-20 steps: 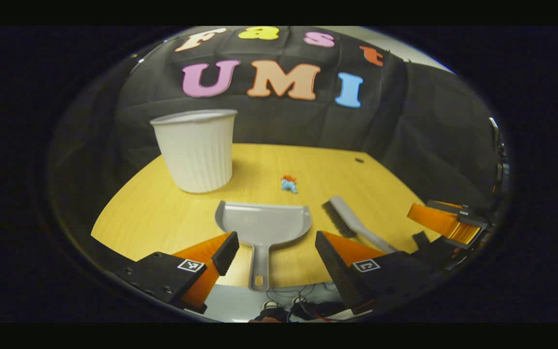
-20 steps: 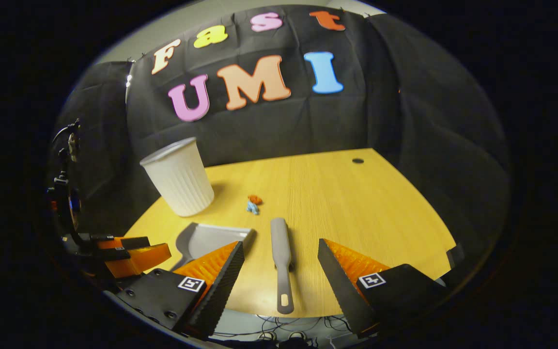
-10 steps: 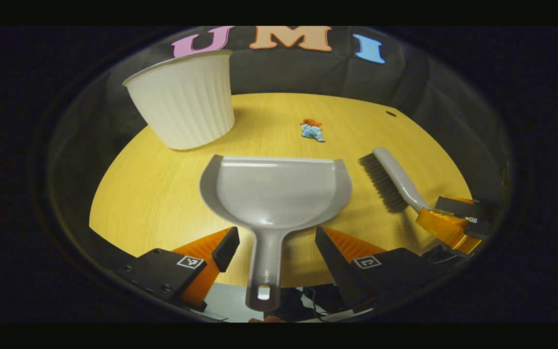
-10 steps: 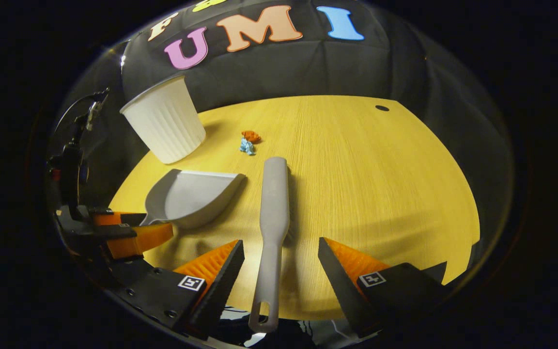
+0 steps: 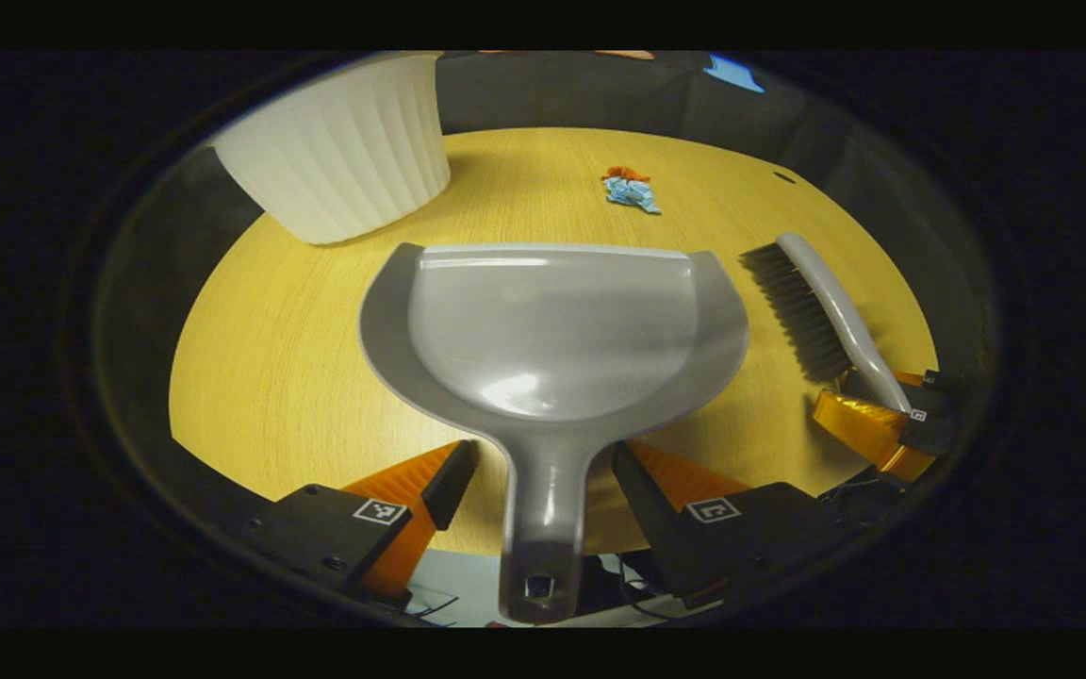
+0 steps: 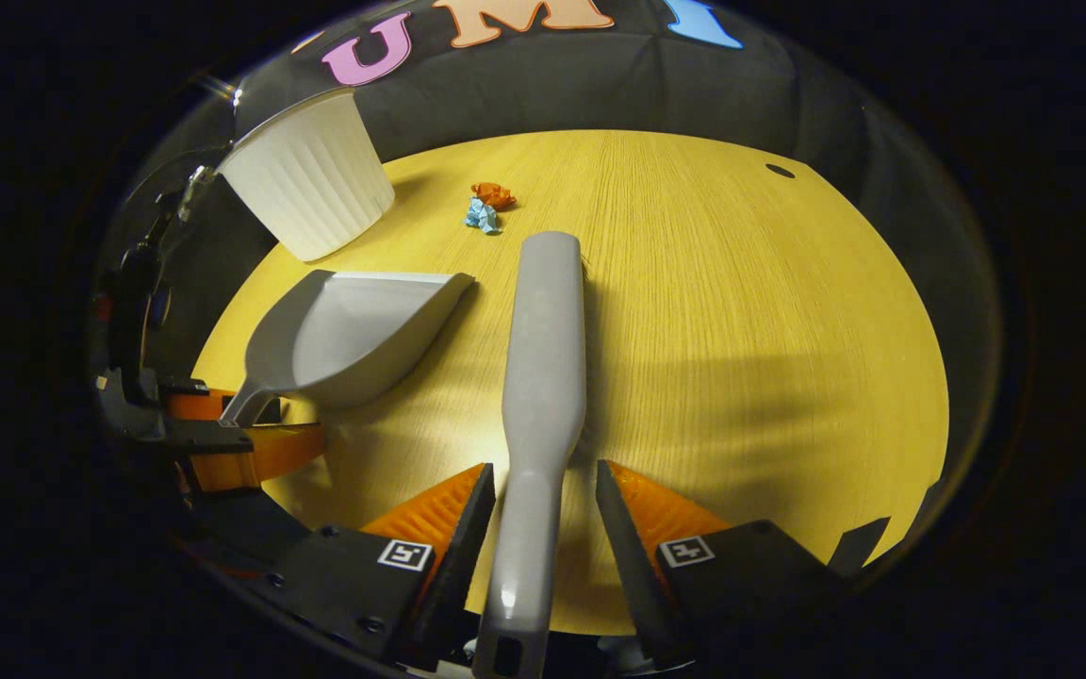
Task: Pick up the small broom and dustpan from the desktop, sweep the trash into the dustpan with the broom, and then empty the trash into the garbage bin.
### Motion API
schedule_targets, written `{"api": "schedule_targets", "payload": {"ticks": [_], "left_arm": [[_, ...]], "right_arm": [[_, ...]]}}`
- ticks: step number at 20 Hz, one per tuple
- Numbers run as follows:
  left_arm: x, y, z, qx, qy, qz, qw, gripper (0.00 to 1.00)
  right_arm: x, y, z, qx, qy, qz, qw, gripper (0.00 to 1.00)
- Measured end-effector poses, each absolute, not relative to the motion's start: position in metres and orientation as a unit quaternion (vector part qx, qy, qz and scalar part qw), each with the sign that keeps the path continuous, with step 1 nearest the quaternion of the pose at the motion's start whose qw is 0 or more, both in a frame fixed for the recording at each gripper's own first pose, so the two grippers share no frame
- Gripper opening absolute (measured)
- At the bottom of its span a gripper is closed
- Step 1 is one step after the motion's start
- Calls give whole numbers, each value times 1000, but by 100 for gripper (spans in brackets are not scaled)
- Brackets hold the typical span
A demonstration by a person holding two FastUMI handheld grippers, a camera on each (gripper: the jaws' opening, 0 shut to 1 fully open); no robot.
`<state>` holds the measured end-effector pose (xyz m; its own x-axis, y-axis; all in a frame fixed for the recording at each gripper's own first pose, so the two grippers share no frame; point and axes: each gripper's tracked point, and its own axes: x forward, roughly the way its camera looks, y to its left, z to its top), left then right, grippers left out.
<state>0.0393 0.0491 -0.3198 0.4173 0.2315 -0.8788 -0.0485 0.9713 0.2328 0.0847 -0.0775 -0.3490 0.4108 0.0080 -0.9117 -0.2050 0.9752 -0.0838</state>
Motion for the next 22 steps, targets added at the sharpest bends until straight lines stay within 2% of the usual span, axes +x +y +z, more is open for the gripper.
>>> {"api": "schedule_targets", "payload": {"ticks": [1,2,3,4,6,9,16,21,22], "left_arm": [[41,52,-321,88,533,86,837,89],[40,54,-319,85,535,91,836,77],[42,49,-318,73,538,91,835,65],[39,52,-319,76,543,93,831,39],[39,53,-319,84,548,87,827,30],[41,52,-317,89,547,75,829,29],[51,49,-286,96,531,17,842,28],[65,65,-263,145,526,-35,837,28],[71,72,-260,170,522,-40,834,28]], "right_arm": [[87,-79,-349,-91,538,58,836,68],[86,-80,-350,-89,541,52,835,49],[84,-80,-352,-85,547,49,831,39],[85,-80,-350,-83,548,47,831,33],[85,-80,-350,-84,554,42,827,33],[85,-76,-347,-82,555,47,826,31],[115,-62,-297,-83,511,79,852,31],[169,-69,-266,-116,480,83,866,31],[184,-70,-265,-126,472,82,869,27]]}}
